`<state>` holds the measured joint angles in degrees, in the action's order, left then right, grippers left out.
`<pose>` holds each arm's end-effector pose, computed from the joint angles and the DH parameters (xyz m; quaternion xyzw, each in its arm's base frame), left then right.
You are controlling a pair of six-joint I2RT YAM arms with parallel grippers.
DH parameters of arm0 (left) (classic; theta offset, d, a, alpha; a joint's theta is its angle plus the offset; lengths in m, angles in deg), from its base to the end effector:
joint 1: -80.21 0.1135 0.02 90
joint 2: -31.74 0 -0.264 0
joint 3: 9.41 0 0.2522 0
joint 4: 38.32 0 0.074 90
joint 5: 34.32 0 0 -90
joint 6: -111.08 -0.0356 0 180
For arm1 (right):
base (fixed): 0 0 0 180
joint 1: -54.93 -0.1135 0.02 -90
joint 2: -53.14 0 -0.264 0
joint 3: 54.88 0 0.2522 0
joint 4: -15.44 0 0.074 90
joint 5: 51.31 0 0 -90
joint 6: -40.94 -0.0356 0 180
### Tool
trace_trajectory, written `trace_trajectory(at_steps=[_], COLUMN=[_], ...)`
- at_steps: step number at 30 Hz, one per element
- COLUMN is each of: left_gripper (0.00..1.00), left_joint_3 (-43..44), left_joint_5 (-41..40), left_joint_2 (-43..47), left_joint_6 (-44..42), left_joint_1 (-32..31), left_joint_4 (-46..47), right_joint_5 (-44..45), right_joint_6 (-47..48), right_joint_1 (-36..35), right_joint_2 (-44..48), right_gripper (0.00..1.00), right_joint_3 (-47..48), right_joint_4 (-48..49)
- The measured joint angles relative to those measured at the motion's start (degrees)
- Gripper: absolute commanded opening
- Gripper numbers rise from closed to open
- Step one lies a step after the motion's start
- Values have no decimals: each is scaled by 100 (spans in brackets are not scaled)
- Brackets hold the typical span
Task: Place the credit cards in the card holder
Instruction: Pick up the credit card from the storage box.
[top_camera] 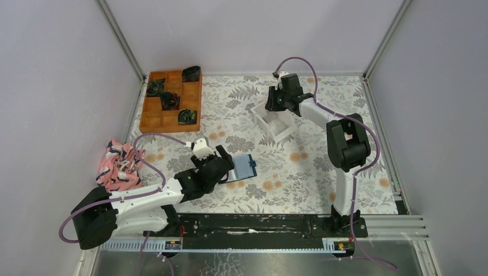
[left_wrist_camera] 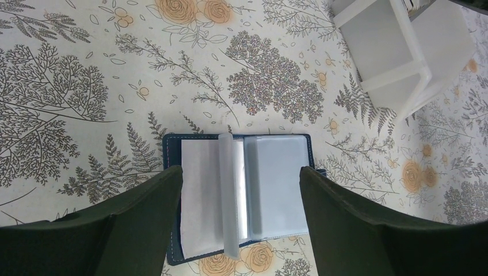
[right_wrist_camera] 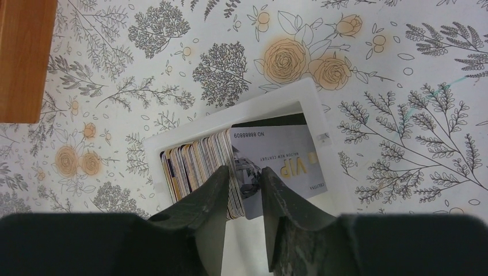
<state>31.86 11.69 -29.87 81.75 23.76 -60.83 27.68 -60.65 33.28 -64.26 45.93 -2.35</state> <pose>0.1333 -0.1563 0.1903 -0.1810 0.8437 -0.1373 0.4863 0.4372 0.1809 0.2144 -0.1218 0.8731 0.2141 0.4207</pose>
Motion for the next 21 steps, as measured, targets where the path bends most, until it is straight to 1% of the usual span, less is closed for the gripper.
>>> trace_trajectory(at_steps=[2,5,10,21], left_gripper=[82,82,82,82], left_joint_3=[0,0,0,0], left_joint_5=[2,4,9,13], left_joint_2=[28,35,35,94], left_joint_6=[0,0,-2,0], left_joint_1=[0,4,26,28], left_joint_4=[-2,0,0,11], right_joint_5=[-24,-55,-63,-63], right_joint_6=[-20,-48,-76,-118], right_joint_1=[9,9,9,-4], right_joint_2=[0,2,9,221], right_gripper=[28,27,21,19], right_joint_3=[0,0,0,-116], right_joint_4=[0,4,4,-24])
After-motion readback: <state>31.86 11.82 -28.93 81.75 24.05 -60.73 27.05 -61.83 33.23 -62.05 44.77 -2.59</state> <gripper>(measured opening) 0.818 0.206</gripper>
